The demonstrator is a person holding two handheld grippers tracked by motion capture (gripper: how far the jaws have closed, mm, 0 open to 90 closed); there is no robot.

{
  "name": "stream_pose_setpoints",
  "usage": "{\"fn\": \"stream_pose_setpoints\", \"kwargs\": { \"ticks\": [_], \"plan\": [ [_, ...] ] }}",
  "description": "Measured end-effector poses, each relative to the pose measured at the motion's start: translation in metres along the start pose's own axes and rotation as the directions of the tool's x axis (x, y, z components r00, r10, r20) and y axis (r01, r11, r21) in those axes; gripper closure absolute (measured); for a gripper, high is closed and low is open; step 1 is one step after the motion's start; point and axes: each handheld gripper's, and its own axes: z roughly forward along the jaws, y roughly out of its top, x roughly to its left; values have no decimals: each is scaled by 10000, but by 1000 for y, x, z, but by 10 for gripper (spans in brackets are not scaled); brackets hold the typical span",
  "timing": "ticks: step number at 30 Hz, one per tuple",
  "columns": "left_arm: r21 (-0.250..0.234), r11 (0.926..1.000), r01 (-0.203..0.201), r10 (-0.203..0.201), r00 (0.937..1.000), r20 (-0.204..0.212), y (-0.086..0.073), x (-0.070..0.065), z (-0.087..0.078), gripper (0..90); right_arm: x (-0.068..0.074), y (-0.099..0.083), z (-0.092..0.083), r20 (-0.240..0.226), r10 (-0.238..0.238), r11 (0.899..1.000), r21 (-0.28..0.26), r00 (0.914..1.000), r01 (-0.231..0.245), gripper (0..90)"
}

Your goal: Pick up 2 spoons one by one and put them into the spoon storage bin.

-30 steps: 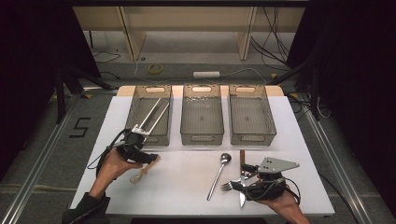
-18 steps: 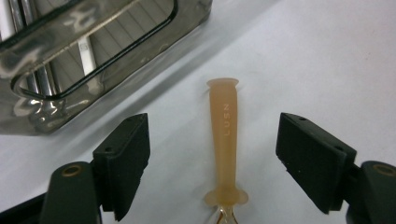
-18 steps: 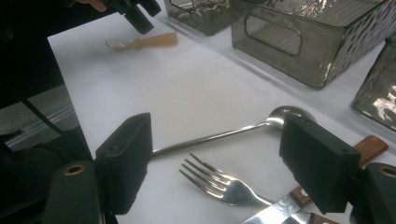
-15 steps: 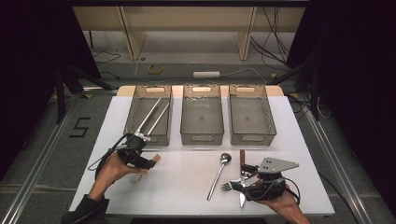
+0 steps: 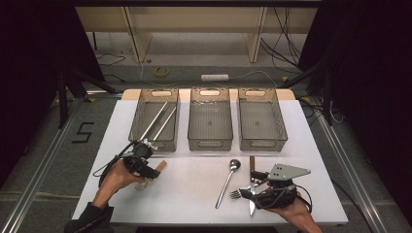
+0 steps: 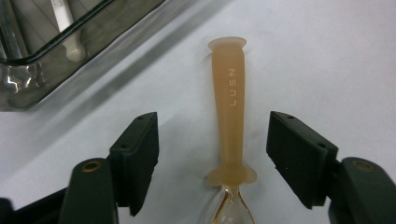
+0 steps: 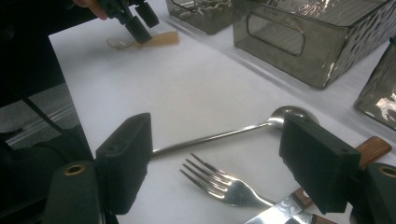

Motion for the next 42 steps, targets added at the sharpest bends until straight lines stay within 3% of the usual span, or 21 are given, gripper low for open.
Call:
{"fn": "stream_pose_setpoints", "kwargs": {
  "ticks": [10, 19, 27, 36, 42],
  "plan": [
    [332, 9987, -392, 388, 9991, 143, -1, 0, 6, 551, 0, 0, 1, 17, -6, 10000, 31, 10000, 6, 267],
    [397, 9945, -973, 980, 9951, -153, 1, -8, 7, 756, 2, 0, 1, 53, -70, 9999, 102, 10000, 69, 267],
    [217, 9949, -982, 980, 9951, 91, 1, -6, 5, 773, 2, 0, 1, 70, -68, 9999, 109, 10000, 68, 267],
    [-498, 9970, -595, 620, 9967, 517, 0, -1, -11, 775, 3, 0, 1, 71, -119, 9999, 93, 9999, 118, 268],
    [-671, 9972, -326, 380, 9960, 807, 0, 3, -15, 775, 3, 0, 1, 87, -103, 9999, 107, 9999, 102, 268]
  ]
}}
